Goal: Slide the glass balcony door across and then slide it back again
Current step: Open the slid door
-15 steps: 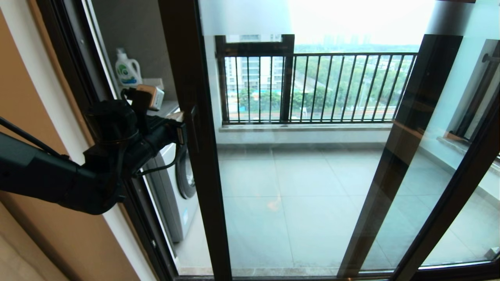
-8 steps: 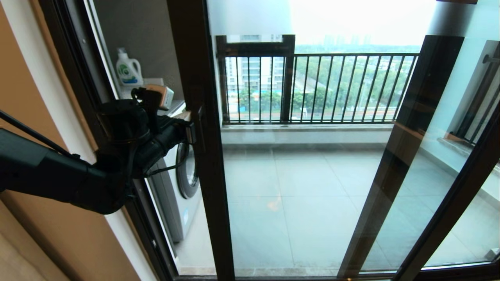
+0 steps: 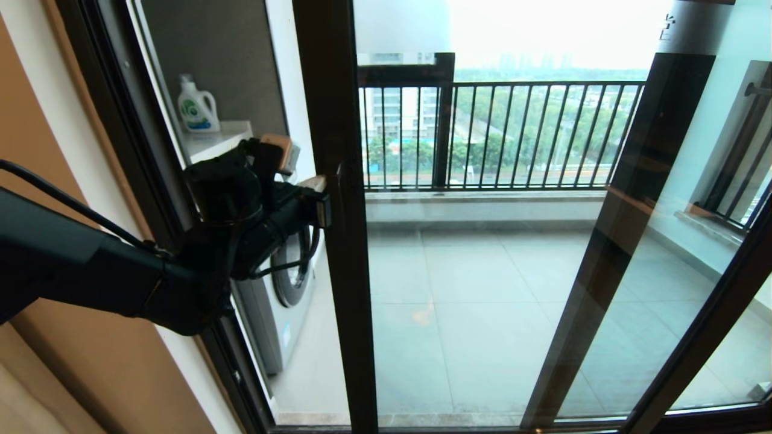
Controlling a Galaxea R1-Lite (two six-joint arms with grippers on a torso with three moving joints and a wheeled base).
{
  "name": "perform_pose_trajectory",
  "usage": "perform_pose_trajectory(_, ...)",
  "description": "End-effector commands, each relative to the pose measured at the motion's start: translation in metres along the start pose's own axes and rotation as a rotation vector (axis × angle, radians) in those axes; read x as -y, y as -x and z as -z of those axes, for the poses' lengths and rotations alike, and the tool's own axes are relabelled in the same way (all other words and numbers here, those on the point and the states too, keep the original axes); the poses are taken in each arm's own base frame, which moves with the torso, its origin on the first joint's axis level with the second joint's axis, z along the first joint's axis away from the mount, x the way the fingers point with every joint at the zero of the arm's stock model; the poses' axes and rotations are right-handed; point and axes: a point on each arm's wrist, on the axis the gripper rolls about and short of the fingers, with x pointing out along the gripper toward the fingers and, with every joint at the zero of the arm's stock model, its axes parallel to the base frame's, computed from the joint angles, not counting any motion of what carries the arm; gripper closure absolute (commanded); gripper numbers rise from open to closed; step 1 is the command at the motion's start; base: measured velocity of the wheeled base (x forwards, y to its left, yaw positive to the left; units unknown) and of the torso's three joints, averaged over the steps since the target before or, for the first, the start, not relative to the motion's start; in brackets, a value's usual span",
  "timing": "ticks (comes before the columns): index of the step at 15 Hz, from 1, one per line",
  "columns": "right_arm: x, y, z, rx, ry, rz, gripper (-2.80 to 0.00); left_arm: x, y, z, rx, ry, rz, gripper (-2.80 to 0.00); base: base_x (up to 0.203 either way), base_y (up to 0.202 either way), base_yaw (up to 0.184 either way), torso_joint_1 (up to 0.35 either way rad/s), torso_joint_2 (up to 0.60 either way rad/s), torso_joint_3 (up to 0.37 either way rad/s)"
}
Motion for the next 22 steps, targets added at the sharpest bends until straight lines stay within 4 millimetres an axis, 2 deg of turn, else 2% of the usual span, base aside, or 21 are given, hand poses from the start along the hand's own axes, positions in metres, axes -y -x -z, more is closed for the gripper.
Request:
perform_pose_trajectory(1, 0.000, -0.001, 0.002, -0.009, 0.001, -0.001, 0.00, 0.008, -0.006, 0.003, 0.003, -0.003, -0.014, 0.00, 0.000, 0.000, 0.000, 0.000, 0.00, 0.000)
perform_pose_trajectory(4, 0.000, -0.001, 0.002, -0.009, 0.001, -0.001, 0.00, 0.026, -0.013, 0.007, 0.002, -0.026, -0.009, 0.00, 0.000, 0.000, 0.000, 0.000, 0.00, 0.000)
perform_pose_trajectory(7, 0.000, -0.001, 0.002, -0.009, 0.001, -0.001, 0.00, 0.027, -0.013, 0.007, 0.001, -0.026, -0.007, 0.00, 0.000, 0.000, 0.000, 0.000, 0.00, 0.000)
perform_pose_trajectory(10, 0.000, -0.001, 0.002, -0.009, 0.001, -0.001, 0.00, 0.039, -0.014, 0.005, 0.013, -0.021, 0.020, 0.00, 0.000, 0.000, 0.000, 0.000, 0.00, 0.000)
perform_pose_trajectory(17, 0.000, -0.001, 0.002, -0.009, 0.001, -0.001, 0.00, 0.038, -0.012, 0.005, 0.007, -0.023, -0.014, 0.00, 0.000, 0.000, 0.000, 0.000, 0.00, 0.000)
perform_pose_trajectory(19, 0.000, -0.001, 0.002, -0.009, 0.001, -0.001, 0.00, 0.023, -0.006, 0.000, 0.008, -0.023, -0.046, 0.00, 0.000, 0.000, 0.000, 0.000, 0.00, 0.000)
perform_pose_trajectory(21, 0.000, -0.001, 0.002, -0.009, -0.001, -0.001, 0.00, -0.009, 0.007, -0.005, -0.001, -0.027, -0.118, 0.00, 0.000, 0.000, 0.000, 0.000, 0.00, 0.000)
perform_pose_trajectory(22, 0.000, -0.001, 0.002, -0.009, 0.001, -0.001, 0.00, -0.029, 0.020, -0.009, -0.006, -0.022, -0.160, 0.00, 0.000, 0.000, 0.000, 0.000, 0.00, 0.000)
